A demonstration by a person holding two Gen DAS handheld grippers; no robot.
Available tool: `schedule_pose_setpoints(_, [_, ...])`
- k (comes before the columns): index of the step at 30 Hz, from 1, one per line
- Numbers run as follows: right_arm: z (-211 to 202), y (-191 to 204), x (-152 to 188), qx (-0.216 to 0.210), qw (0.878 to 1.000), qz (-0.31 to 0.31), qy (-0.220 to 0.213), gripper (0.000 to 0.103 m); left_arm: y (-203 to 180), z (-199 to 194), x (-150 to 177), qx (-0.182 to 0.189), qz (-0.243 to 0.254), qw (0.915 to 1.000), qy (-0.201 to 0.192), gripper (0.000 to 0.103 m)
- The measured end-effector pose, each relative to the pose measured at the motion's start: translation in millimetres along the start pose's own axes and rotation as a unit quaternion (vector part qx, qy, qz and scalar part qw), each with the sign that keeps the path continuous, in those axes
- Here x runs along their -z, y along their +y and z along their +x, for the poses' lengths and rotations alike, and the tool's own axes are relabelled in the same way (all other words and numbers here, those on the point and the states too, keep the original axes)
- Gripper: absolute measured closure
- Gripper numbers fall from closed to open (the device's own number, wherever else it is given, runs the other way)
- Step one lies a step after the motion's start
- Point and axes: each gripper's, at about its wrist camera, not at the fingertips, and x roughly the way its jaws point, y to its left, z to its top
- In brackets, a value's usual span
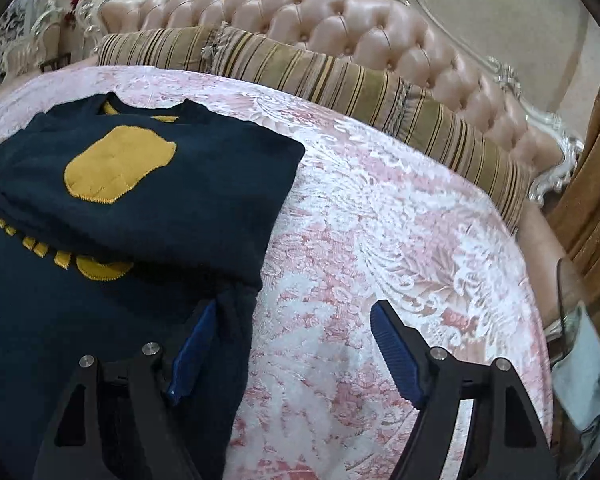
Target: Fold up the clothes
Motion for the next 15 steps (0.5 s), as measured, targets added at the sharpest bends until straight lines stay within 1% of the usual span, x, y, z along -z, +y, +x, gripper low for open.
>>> schedule_pose_setpoints(3, [-9,-5,2,-0.005,1.0,0.012,-0.007,0.026,-10,-17,-1,0.008,0.01,0.9997,-0.022,0.048])
schedule_pose_setpoints(5, [-16,-8,3,-0.008,1.0,0.02,-0.012,0.026,-13,-12,1,-0.022,0.027,0.9994,-0.008,0.048])
schedule_pose_setpoints(6, [-14,-7,5,-0.008,1.0,0.016,-0.009,0.026,-12,-7,2,-0.025,0.026,0.9993,0.002,0.048])
schedule_pose_setpoints(9, [-8,-5,12,-0.005,1.0,0.002,0.005,0.026,-5,-5,9,-0.021,0.02,0.9995,0.007,0.047])
schedule_pose_setpoints(12, [-15,-9,12,-0.005,1.0,0.016,0.004,0.026,-4,-16,11,-0.018,0.01,0.9998,0.003,0.048])
schedule_pose_setpoints(14, [-27,-8,9,-0.02,0.999,0.029,-0.014,0.026,-14,-29,10,0.005,0.018,0.9997,-0.016,0.049])
schedule_pose_setpoints(15, [-31,-4,8,-0.03,0.999,0.027,-0.018,0.026,-21,-36,9,0.026,0.023,0.999,-0.027,0.05])
